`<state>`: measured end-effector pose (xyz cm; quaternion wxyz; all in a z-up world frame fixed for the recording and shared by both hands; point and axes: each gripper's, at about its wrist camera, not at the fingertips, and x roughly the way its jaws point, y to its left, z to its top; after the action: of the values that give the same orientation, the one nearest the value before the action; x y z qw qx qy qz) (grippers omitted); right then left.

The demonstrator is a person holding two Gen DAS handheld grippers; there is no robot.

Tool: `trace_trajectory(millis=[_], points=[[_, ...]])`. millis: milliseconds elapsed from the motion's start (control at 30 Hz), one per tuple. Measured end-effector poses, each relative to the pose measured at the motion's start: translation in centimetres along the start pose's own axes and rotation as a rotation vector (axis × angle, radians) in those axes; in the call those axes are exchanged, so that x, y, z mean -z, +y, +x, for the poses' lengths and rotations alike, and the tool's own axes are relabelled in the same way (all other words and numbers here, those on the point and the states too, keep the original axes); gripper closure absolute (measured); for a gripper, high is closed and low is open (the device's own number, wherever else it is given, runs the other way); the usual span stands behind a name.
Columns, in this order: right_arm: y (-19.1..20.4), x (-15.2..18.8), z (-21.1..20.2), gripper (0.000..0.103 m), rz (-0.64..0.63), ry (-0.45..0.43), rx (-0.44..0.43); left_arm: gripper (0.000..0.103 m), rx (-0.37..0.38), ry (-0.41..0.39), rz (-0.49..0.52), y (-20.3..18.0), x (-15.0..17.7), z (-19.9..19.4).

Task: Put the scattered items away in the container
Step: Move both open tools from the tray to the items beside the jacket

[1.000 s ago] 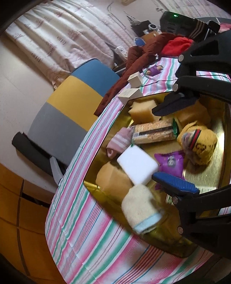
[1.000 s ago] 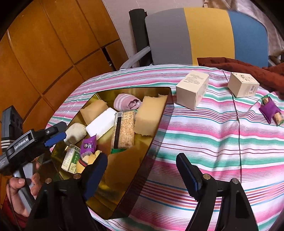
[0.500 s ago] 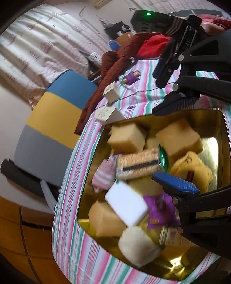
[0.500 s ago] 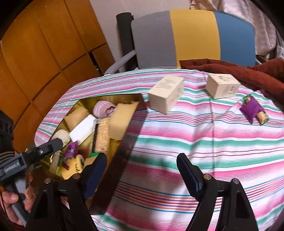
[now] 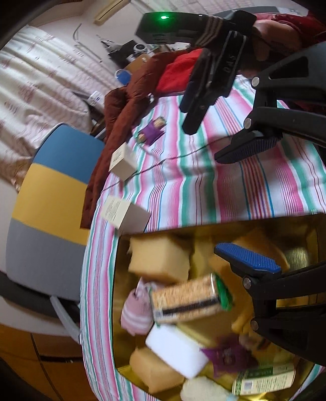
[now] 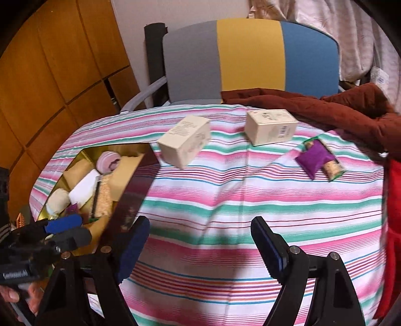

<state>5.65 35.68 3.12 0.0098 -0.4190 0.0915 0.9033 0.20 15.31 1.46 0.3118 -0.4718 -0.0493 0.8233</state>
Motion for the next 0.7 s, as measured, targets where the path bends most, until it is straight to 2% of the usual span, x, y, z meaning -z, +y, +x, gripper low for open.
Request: trace_trajectory(millis=[400,700], points=[[-4.9,-0.8,-0.1,0.018,0.000,0.010,0.085,0.036,0.033,0.064,0.106,-4.4,0.4,2.5],[-13.4,-2.6,1.7,0.018,0.017,0.065,0.273,0.036,0.040,0.099,0.151,-6.0,0.5,4.2]])
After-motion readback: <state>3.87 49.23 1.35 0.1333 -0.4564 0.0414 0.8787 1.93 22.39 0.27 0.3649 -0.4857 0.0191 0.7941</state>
